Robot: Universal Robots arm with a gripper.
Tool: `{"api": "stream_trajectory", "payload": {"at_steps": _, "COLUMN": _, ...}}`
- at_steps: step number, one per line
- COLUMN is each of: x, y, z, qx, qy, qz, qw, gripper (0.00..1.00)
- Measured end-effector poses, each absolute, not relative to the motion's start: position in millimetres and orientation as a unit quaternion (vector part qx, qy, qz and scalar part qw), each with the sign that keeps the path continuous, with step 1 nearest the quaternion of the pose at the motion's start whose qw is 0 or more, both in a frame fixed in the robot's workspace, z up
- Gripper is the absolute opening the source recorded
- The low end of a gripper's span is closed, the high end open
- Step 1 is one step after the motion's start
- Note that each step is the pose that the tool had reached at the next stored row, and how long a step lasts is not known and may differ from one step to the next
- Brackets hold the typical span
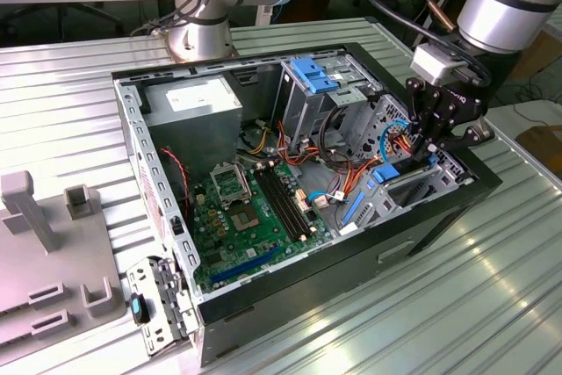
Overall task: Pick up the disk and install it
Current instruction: 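Insert the disk into the insertion slot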
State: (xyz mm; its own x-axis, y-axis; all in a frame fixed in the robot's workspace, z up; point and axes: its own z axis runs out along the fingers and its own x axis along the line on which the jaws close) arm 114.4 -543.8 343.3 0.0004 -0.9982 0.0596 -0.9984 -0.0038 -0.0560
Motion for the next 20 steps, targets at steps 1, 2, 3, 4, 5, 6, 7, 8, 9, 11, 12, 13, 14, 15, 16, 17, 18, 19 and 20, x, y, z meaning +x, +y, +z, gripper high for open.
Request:
{"api": "stream_trajectory", "payload": {"at_steps": 1, "x": 114.4, "y": -543.7, "z": 343.3, "qx": 0.707, "qy": -0.706, "qz": 0.041, "qw": 0.001, "gripper": 0.17}}
{"api": "stream_trajectory", "payload": {"at_steps": 2, "x": 114.4, "y": -543.8, "z": 343.9, "qx": 0.707, "qy": -0.706, "qz": 0.041, "qw": 0.001, "gripper": 0.17}}
{"api": "stream_trajectory", "payload": {"at_steps": 3, "x": 114.4, "y": -543.7, "z": 344.4, "qx": 0.707, "qy": -0.706, "qz": 0.041, "qw": 0.001, "gripper": 0.17}}
{"api": "stream_trajectory", "payload": {"at_steps": 4, "x": 114.4, "y": -543.7, "z": 344.6, "qx": 0.707, "qy": -0.706, "qz": 0.041, "qw": 0.001, "gripper": 0.17}}
{"api": "stream_trajectory", "payload": {"at_steps": 5, "x": 114.4, "y": -543.7, "z": 344.9, "qx": 0.707, "qy": -0.706, "qz": 0.041, "qw": 0.001, "gripper": 0.17}}
{"api": "stream_trajectory", "payload": {"at_steps": 6, "x": 114.4, "y": -543.8, "z": 345.2, "qx": 0.707, "qy": -0.706, "qz": 0.041, "qw": 0.001, "gripper": 0.17}}
{"api": "stream_trajectory", "payload": {"at_steps": 7, "x": 114.4, "y": -543.7, "z": 345.5, "qx": 0.707, "qy": -0.706, "qz": 0.041, "qw": 0.001, "gripper": 0.17}}
{"api": "stream_trajectory", "payload": {"at_steps": 8, "x": 114.4, "y": -543.7, "z": 346.1, "qx": 0.706, "qy": -0.707, "qz": 0.041, "qw": 0.001, "gripper": 0.17}}
{"api": "stream_trajectory", "payload": {"at_steps": 9, "x": 114.4, "y": -543.7, "z": 346.5, "qx": 0.706, "qy": -0.707, "qz": 0.041, "qw": 0.001, "gripper": 0.17}}
{"api": "stream_trajectory", "payload": {"at_steps": 11, "x": 114.4, "y": -543.8, "z": 347.1, "qx": 0.706, "qy": -0.707, "qz": 0.041, "qw": 0.001, "gripper": 0.17}}
{"api": "stream_trajectory", "payload": {"at_steps": 12, "x": 114.4, "y": -543.7, "z": 347.3, "qx": 0.706, "qy": -0.707, "qz": 0.041, "qw": 0.001, "gripper": 0.17}}
{"api": "stream_trajectory", "payload": {"at_steps": 13, "x": 114.4, "y": -543.7, "z": 347.3, "qx": 0.706, "qy": -0.707, "qz": 0.041, "qw": 0.001, "gripper": 0.17}}
{"api": "stream_trajectory", "payload": {"at_steps": 14, "x": 114.4, "y": -543.6, "z": 347.4, "qx": 0.705, "qy": -0.708, "qz": 0.041, "qw": 0.001, "gripper": 0.17}}
{"api": "stream_trajectory", "payload": {"at_steps": 15, "x": 114.4, "y": -543.4, "z": 347.4, "qx": 0.705, "qy": -0.708, "qz": 0.041, "qw": 0.001, "gripper": 0.17}}
{"api": "stream_trajectory", "payload": {"at_steps": 16, "x": 114.5, "y": -543.1, "z": 347.3, "qx": 0.705, "qy": -0.708, "qz": 0.041, "qw": 0.001, "gripper": 0.17}}
{"api": "stream_trajectory", "payload": {"at_steps": 17, "x": 114.5, "y": -543.1, "z": 347.3, "qx": 0.704, "qy": -0.709, "qz": 0.041, "qw": 0.001, "gripper": 0.17}}
{"api": "stream_trajectory", "payload": {"at_steps": 18, "x": 114.5, "y": -543.1, "z": 347.3, "qx": 0.704, "qy": -0.709, "qz": 0.041, "qw": 0.001, "gripper": 0.17}}
{"api": "stream_trajectory", "payload": {"at_steps": 19, "x": 114.4, "y": -543.1, "z": 347.3, "qx": 0.704, "qy": -0.709, "qz": 0.041, "qw": 0.001, "gripper": 0.17}}
{"api": "stream_trajectory", "payload": {"at_steps": 20, "x": 114.4, "y": -543.1, "z": 347.3, "qx": 0.705, "qy": -0.708, "qz": 0.041, "qw": 0.001, "gripper": 0.17}}
